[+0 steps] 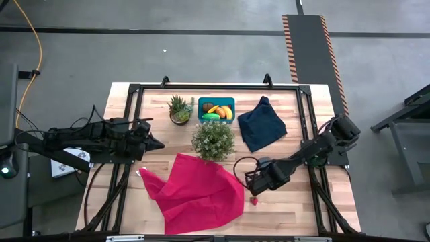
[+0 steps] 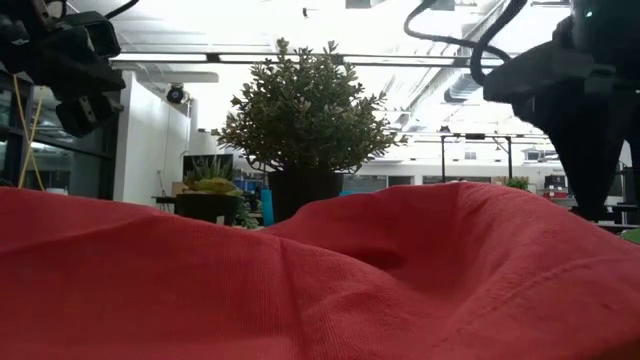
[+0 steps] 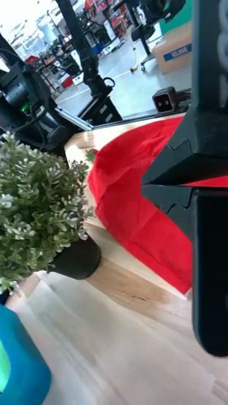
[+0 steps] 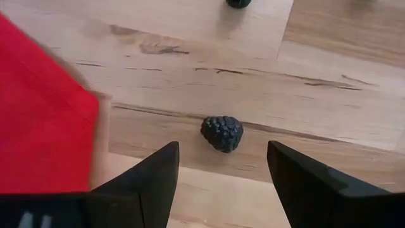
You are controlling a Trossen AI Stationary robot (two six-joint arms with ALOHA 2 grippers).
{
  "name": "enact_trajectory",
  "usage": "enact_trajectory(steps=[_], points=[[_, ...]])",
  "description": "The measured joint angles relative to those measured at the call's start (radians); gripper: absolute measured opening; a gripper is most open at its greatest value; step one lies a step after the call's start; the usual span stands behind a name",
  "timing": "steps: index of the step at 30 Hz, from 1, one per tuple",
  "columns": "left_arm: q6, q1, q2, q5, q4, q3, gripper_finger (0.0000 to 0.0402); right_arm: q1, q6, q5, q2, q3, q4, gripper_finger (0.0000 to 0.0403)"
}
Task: Pick and placing Produce into tupperware
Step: Put the blackberry into the blue bin
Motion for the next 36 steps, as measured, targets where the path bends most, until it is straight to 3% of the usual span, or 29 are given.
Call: enact_trajectory(steps=[36], points=[[0.04, 0.0, 0.0, 0.007, -0.032, 0.0, 0.0001, -0.067, 0.041, -0.021, 0.042, -0.001, 0.037, 0.0232]])
